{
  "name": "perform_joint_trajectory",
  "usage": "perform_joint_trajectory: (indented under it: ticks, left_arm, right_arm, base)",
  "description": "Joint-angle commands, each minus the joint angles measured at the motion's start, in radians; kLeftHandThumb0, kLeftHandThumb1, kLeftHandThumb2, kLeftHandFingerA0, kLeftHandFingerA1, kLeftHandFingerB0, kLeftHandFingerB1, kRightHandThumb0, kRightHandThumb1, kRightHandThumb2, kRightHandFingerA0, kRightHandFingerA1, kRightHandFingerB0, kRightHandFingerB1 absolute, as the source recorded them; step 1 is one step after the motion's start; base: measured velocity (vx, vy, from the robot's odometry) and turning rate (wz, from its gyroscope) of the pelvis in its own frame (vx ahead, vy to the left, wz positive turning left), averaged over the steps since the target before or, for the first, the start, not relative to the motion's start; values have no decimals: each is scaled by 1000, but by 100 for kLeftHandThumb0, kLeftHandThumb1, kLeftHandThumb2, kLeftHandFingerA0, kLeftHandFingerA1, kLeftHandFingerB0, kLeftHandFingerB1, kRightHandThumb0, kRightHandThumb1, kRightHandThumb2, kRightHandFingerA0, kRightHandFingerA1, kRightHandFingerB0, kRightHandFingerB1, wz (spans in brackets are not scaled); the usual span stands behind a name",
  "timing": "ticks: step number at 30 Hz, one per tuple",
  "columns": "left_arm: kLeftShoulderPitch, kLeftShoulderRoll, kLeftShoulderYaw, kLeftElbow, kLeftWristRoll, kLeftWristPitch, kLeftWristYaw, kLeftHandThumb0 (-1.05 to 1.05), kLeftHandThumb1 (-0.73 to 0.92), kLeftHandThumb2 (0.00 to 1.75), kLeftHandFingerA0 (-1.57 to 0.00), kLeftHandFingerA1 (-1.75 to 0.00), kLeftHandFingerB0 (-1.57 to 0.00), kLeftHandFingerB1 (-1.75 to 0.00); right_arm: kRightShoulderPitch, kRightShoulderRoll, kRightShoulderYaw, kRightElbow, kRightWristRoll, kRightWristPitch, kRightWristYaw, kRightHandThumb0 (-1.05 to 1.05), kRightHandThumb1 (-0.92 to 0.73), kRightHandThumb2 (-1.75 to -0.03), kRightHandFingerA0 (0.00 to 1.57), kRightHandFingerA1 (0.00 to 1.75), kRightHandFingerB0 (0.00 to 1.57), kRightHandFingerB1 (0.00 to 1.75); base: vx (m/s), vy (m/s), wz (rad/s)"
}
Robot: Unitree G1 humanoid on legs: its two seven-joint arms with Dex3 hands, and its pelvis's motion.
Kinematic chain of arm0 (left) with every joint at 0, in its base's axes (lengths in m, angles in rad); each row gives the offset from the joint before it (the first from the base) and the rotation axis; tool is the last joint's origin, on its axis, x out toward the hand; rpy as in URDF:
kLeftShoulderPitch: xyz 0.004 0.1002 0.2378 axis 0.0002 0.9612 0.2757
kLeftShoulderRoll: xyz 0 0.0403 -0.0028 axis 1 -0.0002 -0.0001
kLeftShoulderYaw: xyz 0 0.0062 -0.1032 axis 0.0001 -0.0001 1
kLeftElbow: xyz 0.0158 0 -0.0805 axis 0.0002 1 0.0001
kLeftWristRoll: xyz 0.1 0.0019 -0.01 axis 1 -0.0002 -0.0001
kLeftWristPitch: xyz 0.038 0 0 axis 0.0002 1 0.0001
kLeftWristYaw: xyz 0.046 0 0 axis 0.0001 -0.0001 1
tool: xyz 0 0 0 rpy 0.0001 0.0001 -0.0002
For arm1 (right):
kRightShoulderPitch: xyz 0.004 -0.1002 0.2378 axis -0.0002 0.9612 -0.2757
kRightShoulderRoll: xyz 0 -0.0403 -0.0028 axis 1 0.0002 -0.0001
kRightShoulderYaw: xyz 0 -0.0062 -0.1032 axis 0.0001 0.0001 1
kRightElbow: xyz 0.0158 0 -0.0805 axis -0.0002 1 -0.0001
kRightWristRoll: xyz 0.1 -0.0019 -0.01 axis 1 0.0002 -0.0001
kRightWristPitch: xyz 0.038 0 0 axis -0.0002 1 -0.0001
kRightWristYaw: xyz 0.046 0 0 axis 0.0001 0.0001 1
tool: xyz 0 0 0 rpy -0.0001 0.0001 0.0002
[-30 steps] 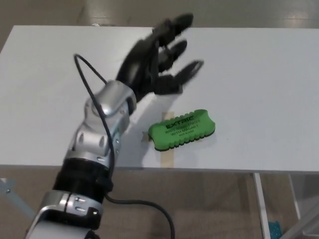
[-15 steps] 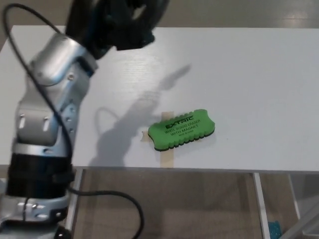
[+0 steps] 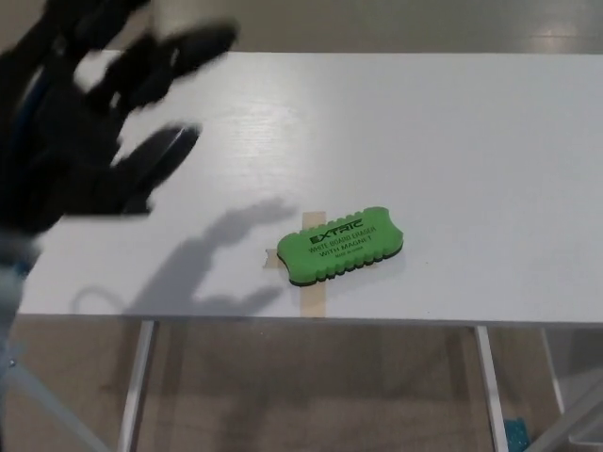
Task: Use the left hand to press on the green eraser and wipe the desk from center to the left and then back to center.
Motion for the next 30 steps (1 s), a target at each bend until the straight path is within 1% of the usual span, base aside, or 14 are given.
perform_joint_trajectory:
  ticks: [1, 5, 7, 12, 14, 16, 19, 20, 21, 22, 23, 24, 27, 30]
  left_arm:
    - [667, 90, 319, -248, -490, 121, -508, -29, 69, 60, -72, -44, -42, -35]
    - [775, 95, 322, -200, -431, 89, -578, -28, 70, 61, -74, -45, -43, -35]
    - [813, 109, 309, -164, -417, 115, -593, -27, 70, 61, -75, -45, -43, -35]
    - [887, 147, 264, -51, -299, 135, -573, -27, 71, 61, -80, -46, -43, -34]
    - [857, 134, 179, 123, -98, 4, -500, -35, 68, 61, -81, -46, -44, -34]
    - [846, 125, 146, 192, -12, -64, -454, -35, 68, 61, -81, -46, -44, -34]
    - [746, 104, 69, 502, 211, -245, -247, -40, 64, 60, -81, -46, -49, -35]
    - [716, 98, 62, 593, 246, -293, -203, -40, 64, 60, -81, -46, -49, -35]
    - [666, 82, 60, 734, 282, -341, -115, -37, 62, 59, -80, -45, -52, -36]
    - [633, 72, 59, 828, 303, -372, -57, -37, 62, 59, -80, -45, -52, -36]
    - [569, 66, 68, 996, 297, -410, -9, -39, 61, 59, -83, -47, -56, -37]
    - [569, 66, 68, 996, 297, -410, -9, -39, 61, 59, -83, -47, -56, -37]
    - [474, 82, 67, 1219, 258, -435, -35, -40, 60, 59, -83, -47, -56, -37]
    - [455, 91, 53, 1251, 266, -427, -22, -40, 60, 59, -84, -48, -57, -38]
  right_arm:
    - [36, -62, -34, -33, 10, 9, 0, -44, -75, -64, 66, 41, 50, 36]
    - [14, -47, -52, -50, 23, 27, -39, -43, -74, -63, 68, 41, 50, 36]
    - [5, -36, -70, -53, 47, 18, -41, -42, -74, -63, 69, 41, 50, 36]
    - [-12, -48, -84, -79, 28, 47, -79, -42, -73, -63, 70, 41, 50, 36]
    - [-20, -54, -102, -88, 42, 65, -82, -42, -72, -63, 71, 42, 50, 36]
    - [-14, -49, -110, -95, 52, 69, -75, -42, -72, -63, 71, 42, 50, 36]
    - [6, -35, -111, -104, 38, 58, -74, -43, -73, -63, 71, 42, 51, 36]
    - [10, -32, -109, -103, 32, 55, -75, -43, -73, -63, 71, 42, 51, 36]
    - [11, -32, -105, -95, 24, 57, -76, -43, -73, -63, 71, 42, 51, 36]
    - [11, -33, -103, -89, 19, 59, -77, -43, -73, -63, 71, 42, 51, 36]
    - [9, -37, -99, -72, 12, 60, -75, -44, -73, -63, 70, 42, 50, 36]
    - [9, -37, -99, -72, 12, 60, -75, -44, -73, -63, 70, 42, 50, 36]
    - [11, -33, -87, -47, -5, 48, -78, -44, -74, -64, 70, 42, 49, 36]
    - [13, -30, -71, -21, -21, 32, -77, -44, -75, -64, 69, 42, 48, 35]
  base:
    - [0, 0, 0]
    - [0, 0, 0]
    - [0, 0, 0]
    - [0, 0, 0]
    - [0, 0, 0]
    - [0, 0, 0]
    - [0, 0, 0]
    - [0, 0, 0]
    - [0, 0, 0]
    - [0, 0, 0]
    - [0, 0, 0]
    - [0, 0, 0]
    - [0, 0, 0]
    - [0, 0, 0]
